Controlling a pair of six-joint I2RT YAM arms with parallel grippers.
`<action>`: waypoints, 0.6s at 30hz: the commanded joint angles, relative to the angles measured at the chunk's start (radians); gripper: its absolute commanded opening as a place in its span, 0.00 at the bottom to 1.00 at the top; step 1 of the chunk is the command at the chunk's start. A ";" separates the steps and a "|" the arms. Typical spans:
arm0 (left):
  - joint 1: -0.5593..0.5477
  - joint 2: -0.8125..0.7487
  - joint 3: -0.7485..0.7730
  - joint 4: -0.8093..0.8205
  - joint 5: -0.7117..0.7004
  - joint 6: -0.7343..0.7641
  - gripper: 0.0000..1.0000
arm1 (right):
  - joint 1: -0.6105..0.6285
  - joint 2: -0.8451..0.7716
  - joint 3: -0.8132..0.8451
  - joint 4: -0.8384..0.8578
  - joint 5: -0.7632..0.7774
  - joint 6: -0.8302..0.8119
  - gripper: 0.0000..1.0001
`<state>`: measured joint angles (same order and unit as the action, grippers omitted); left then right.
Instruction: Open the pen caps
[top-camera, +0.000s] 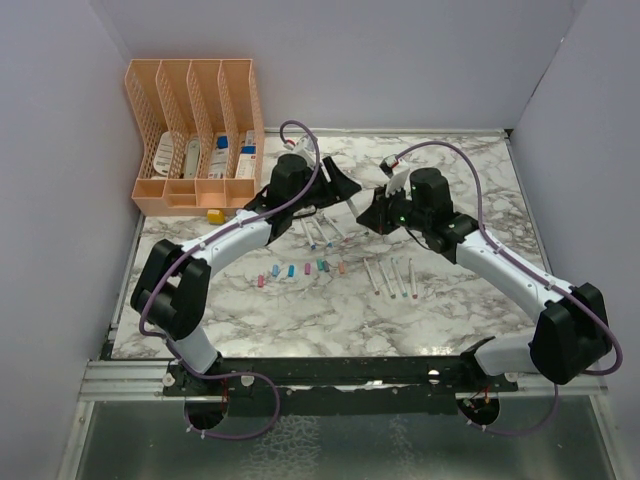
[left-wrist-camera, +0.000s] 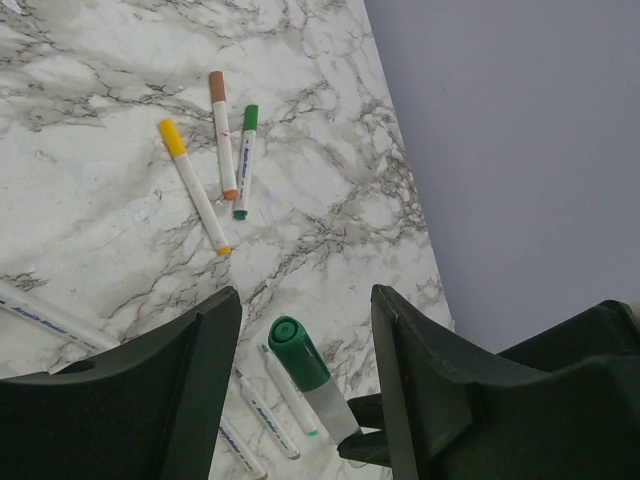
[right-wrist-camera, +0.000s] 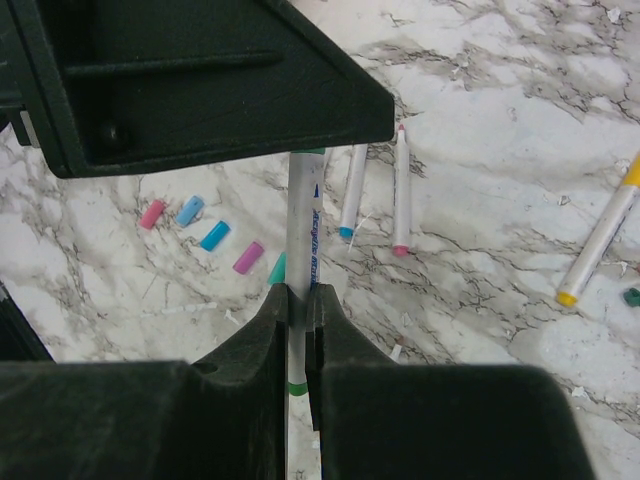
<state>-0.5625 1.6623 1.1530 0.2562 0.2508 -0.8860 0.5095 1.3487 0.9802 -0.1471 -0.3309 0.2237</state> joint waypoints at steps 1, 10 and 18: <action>-0.013 -0.032 -0.021 0.018 0.031 -0.007 0.54 | 0.004 0.004 0.030 0.035 -0.008 -0.007 0.01; -0.013 -0.038 -0.037 0.030 0.038 -0.015 0.31 | 0.004 0.007 0.032 0.040 -0.007 -0.010 0.01; -0.013 -0.050 -0.029 0.029 0.015 -0.023 0.35 | 0.004 0.007 0.017 0.034 -0.012 -0.012 0.02</action>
<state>-0.5716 1.6550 1.1187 0.2615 0.2687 -0.9043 0.5095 1.3506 0.9802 -0.1417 -0.3309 0.2230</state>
